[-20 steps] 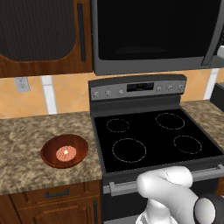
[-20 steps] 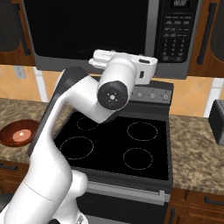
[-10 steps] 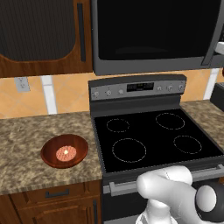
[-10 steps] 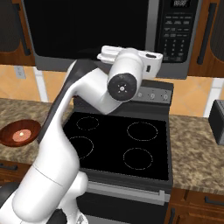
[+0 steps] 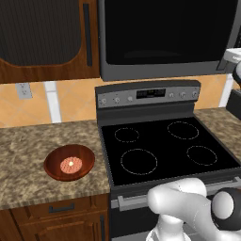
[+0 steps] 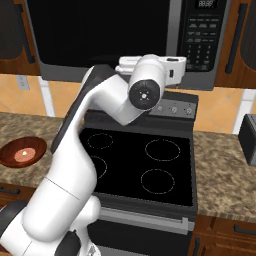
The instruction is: Open the microwave, place the bowl with waffle inside the microwave, then close the microwave door and turn it on.
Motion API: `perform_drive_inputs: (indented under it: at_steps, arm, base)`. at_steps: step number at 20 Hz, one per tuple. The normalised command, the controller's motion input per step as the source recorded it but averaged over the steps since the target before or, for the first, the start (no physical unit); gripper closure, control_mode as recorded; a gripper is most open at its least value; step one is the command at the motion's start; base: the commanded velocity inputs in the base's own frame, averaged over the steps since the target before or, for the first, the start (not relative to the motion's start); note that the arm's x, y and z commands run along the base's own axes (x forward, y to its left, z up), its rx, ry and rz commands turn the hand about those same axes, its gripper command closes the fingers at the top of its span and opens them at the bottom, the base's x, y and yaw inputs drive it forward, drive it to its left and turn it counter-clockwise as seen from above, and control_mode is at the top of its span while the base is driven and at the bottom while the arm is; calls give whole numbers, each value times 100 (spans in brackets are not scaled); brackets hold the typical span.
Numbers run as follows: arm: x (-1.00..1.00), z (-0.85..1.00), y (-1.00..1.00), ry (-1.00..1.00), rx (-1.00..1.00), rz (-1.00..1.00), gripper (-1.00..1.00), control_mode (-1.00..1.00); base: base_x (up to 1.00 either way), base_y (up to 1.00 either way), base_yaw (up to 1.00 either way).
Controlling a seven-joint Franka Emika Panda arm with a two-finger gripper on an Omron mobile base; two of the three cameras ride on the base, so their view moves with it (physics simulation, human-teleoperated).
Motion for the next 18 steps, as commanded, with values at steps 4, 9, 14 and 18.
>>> perform_drive_inputs:
  at_steps: [4,9,14,18]
  arm:
    - [13,0,-33,0,0,0,-100,-100]
    - [13,0,-44,0,0,-1,-100,-100]
    - [31,-4,-18,2,0,0,-100,-100]
    - [33,-16,-8,11,0,0,-100,-100]
  base:
    - [0,0,0]
    - [0,0,0]
    - [0,0,0]
    - [0,0,0]
